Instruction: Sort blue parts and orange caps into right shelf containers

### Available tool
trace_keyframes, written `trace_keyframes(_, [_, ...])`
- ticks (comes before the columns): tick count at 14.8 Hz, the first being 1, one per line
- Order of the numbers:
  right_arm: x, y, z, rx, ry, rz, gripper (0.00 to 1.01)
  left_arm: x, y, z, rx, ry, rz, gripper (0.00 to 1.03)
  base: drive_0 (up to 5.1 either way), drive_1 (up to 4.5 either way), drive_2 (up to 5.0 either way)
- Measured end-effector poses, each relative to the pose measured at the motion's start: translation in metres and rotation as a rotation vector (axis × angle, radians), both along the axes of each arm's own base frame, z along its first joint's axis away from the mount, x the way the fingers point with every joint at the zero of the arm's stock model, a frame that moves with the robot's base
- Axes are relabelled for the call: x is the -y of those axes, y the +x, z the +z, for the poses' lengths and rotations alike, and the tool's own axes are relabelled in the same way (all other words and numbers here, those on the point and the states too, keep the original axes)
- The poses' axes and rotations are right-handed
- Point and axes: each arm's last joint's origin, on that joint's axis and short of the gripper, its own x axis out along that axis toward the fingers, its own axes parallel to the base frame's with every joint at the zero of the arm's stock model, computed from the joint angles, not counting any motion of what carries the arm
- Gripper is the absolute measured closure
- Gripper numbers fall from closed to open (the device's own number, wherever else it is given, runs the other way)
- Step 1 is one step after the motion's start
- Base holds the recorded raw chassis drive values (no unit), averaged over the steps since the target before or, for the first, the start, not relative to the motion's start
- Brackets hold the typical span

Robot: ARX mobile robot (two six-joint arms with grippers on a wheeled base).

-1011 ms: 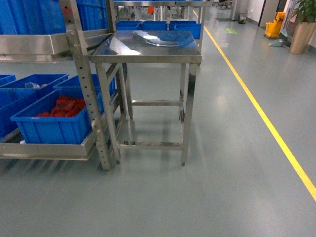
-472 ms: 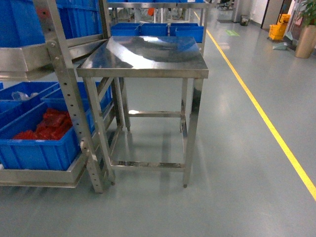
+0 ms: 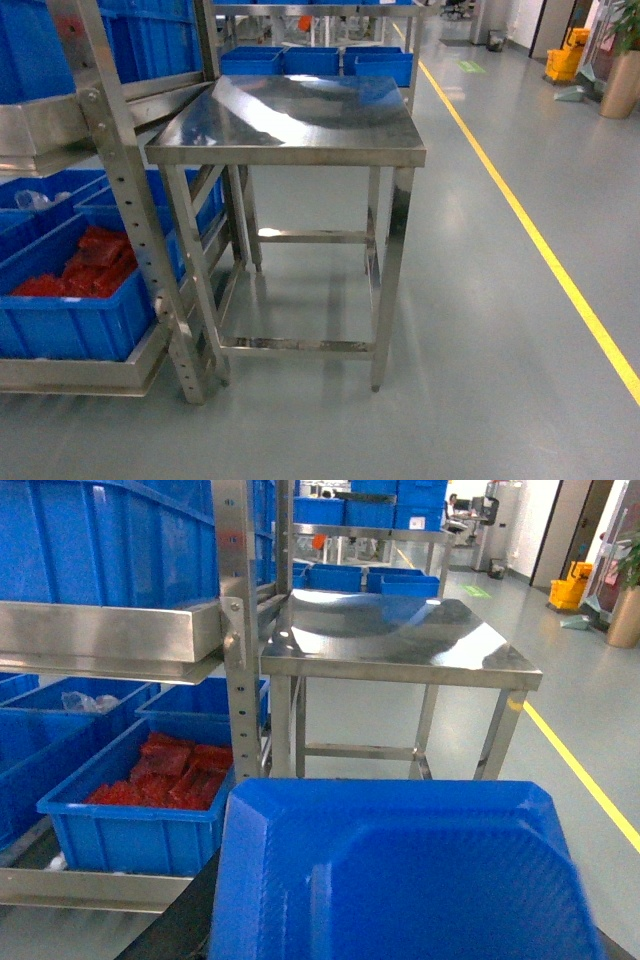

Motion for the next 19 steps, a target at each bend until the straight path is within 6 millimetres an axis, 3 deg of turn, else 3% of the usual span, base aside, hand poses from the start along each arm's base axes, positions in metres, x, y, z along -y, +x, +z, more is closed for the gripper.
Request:
trace_keyframes(9, [0.0000,0.0000,-0.0004,-0.004,0.000,0.000,0.57,-0.0001,0.0000,-0.0002,-0.003,0.000,0.002,0.60,0.0,4.18,-4.2])
trace_keyframes(19, [0.0001,0.0000,-0.0004,-0.005,0.000,-0.003,0.57,0.0000,0.0000,-0.0001,-0.002,0.000,0.000,0.60,-4.4,2.18,2.2])
